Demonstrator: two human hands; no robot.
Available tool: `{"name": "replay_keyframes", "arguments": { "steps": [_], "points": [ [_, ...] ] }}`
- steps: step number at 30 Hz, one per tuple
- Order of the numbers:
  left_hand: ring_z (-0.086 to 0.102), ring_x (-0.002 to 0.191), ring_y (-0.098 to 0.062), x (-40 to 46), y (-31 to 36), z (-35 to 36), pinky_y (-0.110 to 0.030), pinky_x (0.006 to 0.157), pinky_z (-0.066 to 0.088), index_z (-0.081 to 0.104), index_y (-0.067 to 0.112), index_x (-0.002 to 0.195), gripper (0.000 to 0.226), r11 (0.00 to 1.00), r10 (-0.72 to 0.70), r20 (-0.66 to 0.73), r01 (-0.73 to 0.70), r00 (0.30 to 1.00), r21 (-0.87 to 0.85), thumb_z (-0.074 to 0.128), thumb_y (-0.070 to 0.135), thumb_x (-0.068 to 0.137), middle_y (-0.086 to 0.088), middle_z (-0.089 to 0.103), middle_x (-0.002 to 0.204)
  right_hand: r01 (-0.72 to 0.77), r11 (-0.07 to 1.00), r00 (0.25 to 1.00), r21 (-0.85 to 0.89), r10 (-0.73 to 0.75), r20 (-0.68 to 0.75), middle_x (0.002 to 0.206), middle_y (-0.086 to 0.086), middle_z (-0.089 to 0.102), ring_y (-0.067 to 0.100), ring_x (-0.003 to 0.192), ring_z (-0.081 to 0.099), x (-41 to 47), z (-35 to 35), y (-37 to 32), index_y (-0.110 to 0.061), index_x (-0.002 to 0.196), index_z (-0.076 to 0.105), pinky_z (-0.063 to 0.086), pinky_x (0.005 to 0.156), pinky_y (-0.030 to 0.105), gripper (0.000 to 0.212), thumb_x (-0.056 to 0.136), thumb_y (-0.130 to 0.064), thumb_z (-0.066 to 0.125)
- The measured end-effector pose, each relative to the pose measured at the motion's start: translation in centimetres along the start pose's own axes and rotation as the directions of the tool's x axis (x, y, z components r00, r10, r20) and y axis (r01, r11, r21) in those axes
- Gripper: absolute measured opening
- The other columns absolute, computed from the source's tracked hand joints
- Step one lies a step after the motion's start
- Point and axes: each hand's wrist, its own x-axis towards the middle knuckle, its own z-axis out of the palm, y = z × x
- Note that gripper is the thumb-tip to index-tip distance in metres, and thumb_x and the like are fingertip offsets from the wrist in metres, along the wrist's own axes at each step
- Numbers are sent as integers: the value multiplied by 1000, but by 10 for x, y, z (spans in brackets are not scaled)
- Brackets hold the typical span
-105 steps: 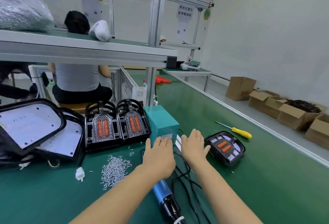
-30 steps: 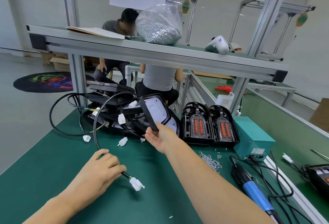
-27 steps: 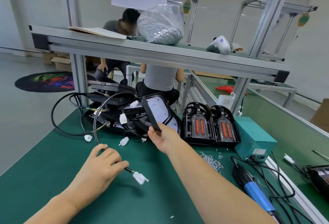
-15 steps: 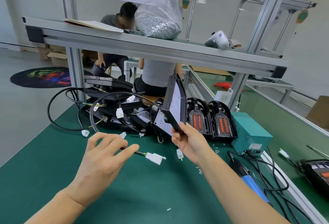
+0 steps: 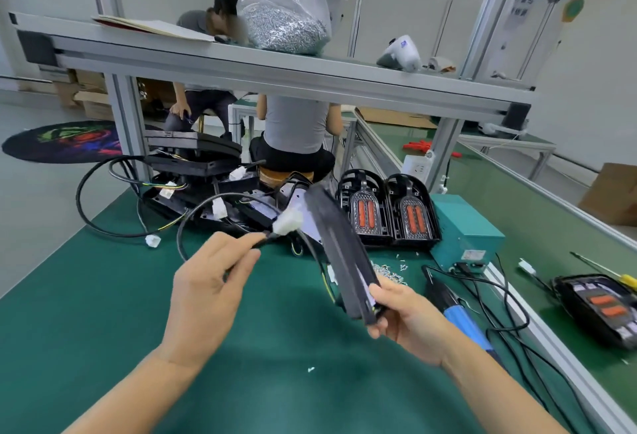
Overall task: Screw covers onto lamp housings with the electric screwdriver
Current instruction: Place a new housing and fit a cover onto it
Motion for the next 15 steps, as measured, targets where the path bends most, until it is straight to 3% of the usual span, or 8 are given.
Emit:
{"name": "replay_keyframes", "arguments": {
  "steps": [3,5,7,10,13,15],
  "points": [
    [54,58,-23,-13,4,-2,-37,57,49,71,13,108,31,944,97,124,-131,988,304,49,28,93,2,56,76,-37,985,999,-171,42,26,71,1,57,11,49,40,-14,-3,7,-7,103,62,49,54,25,12,94,-14,58],
    [51,53,-21,-21,7,-5,-36,49,49,71,12,107,37,922,92,138,-137,986,363,43,31,92,4,55,74,-56,968,998,-246,54,-16,71,0,54,11,51,37,-21,-7,8,-4,106,59,47,54,25,13,98,-12,53],
    [46,56,-14,-25,10,-5,-35,52,46,71,12,107,33,942,41,82,-66,996,328,47,28,92,6,53,73,-73,940,995,-333,47,-85,71,2,52,11,49,36,-23,-9,8,4,113,56,46,51,23,20,100,-9,48],
    [47,63,-16,-22,12,3,-33,63,41,70,11,110,26,969,-20,22,14,1000,246,54,20,91,5,53,76,-92,846,990,-525,22,-138,71,7,48,9,48,41,-21,-2,5,13,109,52,44,49,22,23,101,-8,46],
    [54,72,-22,-19,11,17,-32,70,41,70,9,112,22,974,-106,26,99,994,206,60,9,92,0,56,81,-99,801,991,-591,27,-129,69,6,42,6,49,46,-18,13,8,3,92,52,45,49,25,15,100,-8,47],
    [54,76,-19,-20,7,23,-28,71,39,70,11,112,23,967,-189,12,184,982,178,58,9,92,1,56,84,-90,797,992,-598,21,-121,61,0,42,9,50,45,-17,22,13,-10,79,49,45,47,26,20,99,-9,49]
  ]
}}
